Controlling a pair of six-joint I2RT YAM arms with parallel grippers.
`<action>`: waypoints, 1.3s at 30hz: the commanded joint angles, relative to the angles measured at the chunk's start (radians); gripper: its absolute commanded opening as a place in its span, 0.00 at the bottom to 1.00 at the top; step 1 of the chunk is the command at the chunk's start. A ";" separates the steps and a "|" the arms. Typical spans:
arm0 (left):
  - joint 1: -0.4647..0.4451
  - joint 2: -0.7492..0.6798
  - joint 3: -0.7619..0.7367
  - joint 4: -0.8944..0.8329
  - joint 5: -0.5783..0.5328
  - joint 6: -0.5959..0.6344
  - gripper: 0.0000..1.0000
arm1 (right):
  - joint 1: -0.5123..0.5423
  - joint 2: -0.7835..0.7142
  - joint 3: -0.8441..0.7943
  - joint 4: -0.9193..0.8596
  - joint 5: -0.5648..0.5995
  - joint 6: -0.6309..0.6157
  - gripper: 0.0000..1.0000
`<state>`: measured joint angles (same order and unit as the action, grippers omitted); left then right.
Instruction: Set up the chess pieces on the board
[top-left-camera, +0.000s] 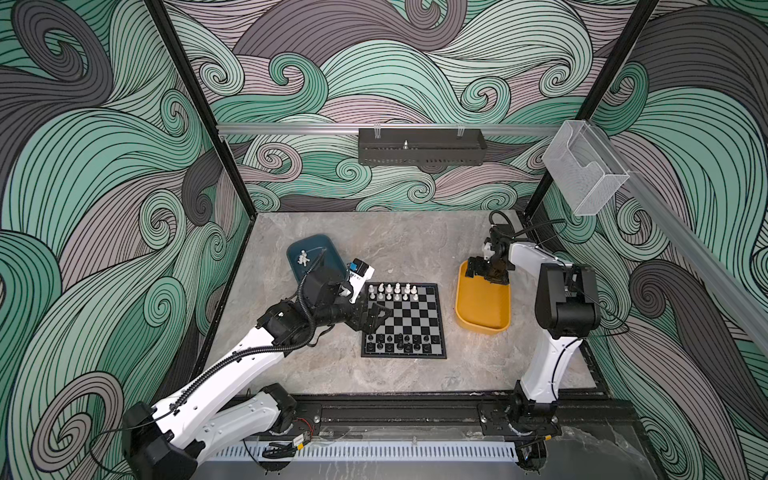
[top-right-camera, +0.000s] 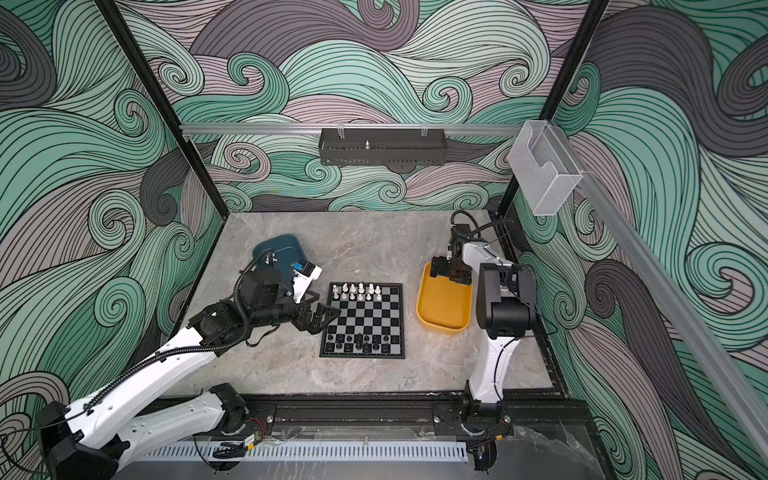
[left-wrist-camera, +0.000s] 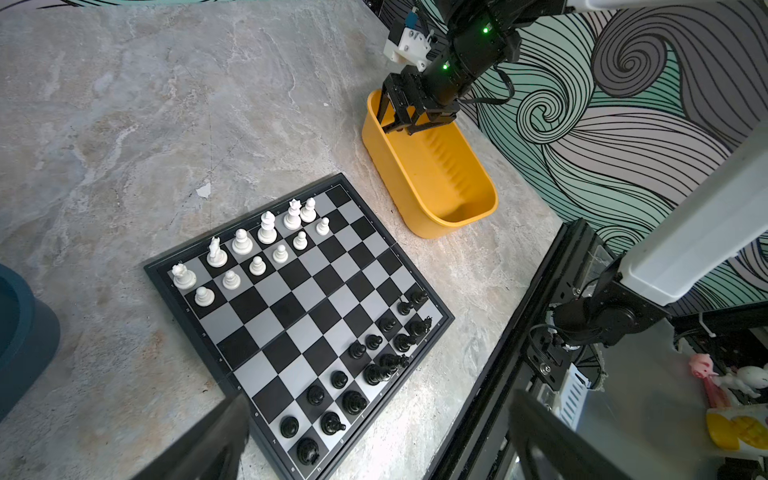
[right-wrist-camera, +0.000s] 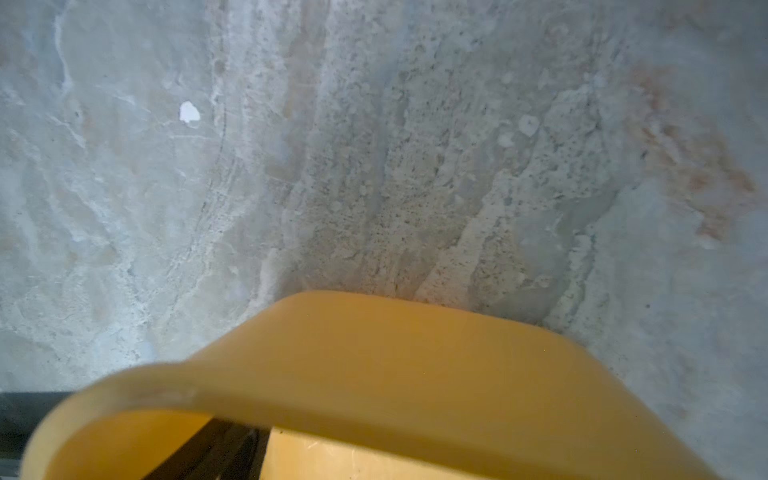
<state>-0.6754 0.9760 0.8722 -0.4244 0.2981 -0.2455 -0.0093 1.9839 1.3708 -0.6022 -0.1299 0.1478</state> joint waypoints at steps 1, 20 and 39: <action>0.005 0.008 0.013 0.020 0.026 0.014 0.99 | -0.006 0.009 0.022 0.010 -0.062 0.029 0.91; 0.005 0.011 0.007 0.032 0.044 0.007 0.98 | -0.018 -0.068 -0.017 -0.004 0.129 0.101 0.66; 0.005 0.004 0.004 0.031 0.064 0.007 0.99 | -0.045 0.000 -0.025 0.053 -0.145 0.084 0.73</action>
<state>-0.6754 0.9802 0.8722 -0.4049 0.3454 -0.2451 -0.0509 1.9957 1.3556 -0.5163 -0.2016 0.2169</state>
